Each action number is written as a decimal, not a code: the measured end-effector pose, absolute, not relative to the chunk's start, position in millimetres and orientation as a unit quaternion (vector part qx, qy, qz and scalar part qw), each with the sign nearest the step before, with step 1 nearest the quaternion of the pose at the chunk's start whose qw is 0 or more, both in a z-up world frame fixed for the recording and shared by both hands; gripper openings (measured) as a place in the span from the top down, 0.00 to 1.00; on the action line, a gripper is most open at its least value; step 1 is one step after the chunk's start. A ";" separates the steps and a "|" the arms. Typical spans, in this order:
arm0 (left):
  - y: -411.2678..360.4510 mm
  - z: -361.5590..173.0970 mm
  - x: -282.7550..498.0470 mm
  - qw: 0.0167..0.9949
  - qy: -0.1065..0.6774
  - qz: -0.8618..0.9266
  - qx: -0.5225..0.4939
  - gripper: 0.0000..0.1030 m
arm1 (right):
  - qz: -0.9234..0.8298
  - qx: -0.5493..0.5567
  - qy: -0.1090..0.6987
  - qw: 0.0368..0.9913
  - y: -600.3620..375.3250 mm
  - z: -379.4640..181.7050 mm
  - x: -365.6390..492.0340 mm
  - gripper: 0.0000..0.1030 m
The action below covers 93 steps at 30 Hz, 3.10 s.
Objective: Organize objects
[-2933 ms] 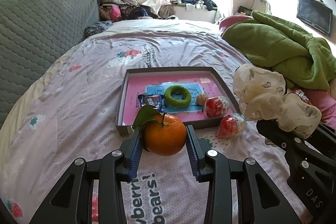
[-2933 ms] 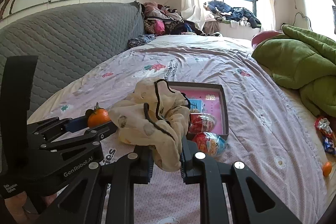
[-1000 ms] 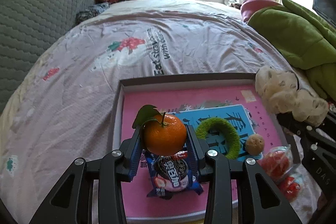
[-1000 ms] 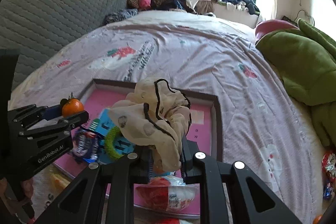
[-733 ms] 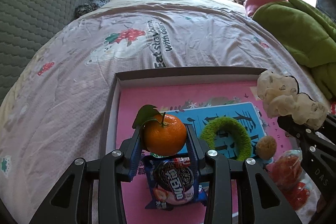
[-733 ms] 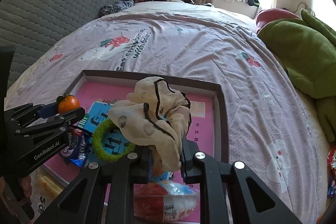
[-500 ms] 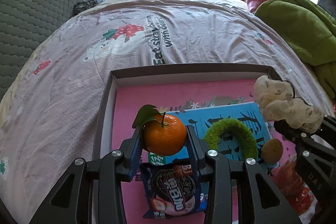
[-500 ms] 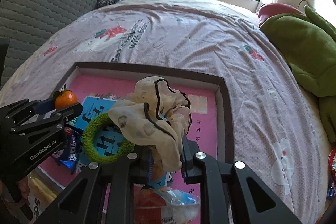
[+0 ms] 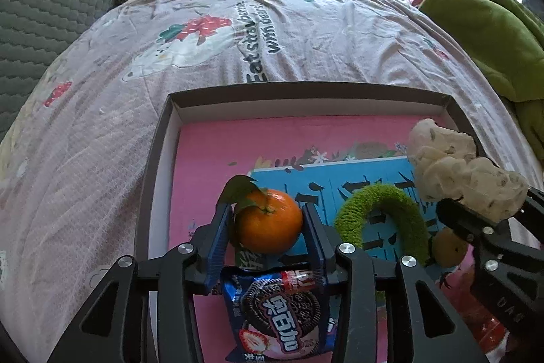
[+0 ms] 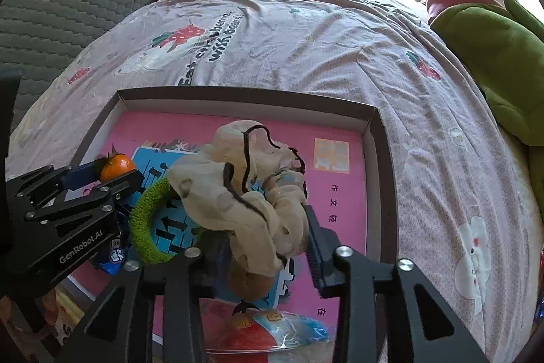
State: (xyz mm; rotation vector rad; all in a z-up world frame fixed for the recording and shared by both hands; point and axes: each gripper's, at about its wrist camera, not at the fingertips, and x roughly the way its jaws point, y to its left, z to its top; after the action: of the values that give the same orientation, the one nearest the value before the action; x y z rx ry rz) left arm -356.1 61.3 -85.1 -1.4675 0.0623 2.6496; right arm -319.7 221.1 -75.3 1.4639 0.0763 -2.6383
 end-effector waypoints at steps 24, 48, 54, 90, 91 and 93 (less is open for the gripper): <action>52.2 -41.1 -339.4 0.054 0.014 0.886 -0.461 0.51 | -0.892 0.447 0.022 0.058 220.8 -27.8 -305.6 0.52; 55.7 31.3 -271.9 0.062 0.004 0.906 -0.419 0.42 | -0.920 0.386 0.031 0.061 218.8 46.3 -241.7 0.48; 54.3 50.4 -248.3 0.065 0.001 0.913 -0.403 0.38 | -0.926 0.371 0.029 0.062 219.7 62.7 -221.8 0.47; 44.5 110.5 -152.4 0.071 0.004 0.934 -0.350 0.37 | -0.946 0.316 0.036 0.065 225.1 120.3 -129.8 0.35; 44.3 111.1 -148.5 0.072 0.005 0.934 -0.350 0.37 | -0.946 0.315 0.036 0.066 224.6 120.5 -127.5 0.35; 43.9 111.5 -142.2 0.074 0.007 0.934 -0.348 0.37 | -0.947 0.313 0.039 0.065 224.3 120.9 -120.1 0.35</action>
State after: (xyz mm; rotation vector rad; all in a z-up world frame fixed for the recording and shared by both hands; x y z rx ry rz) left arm -142.2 43.9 111.5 -1.0451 0.0202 2.8041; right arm -120.1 224.3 121.0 0.9443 0.1181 -2.8574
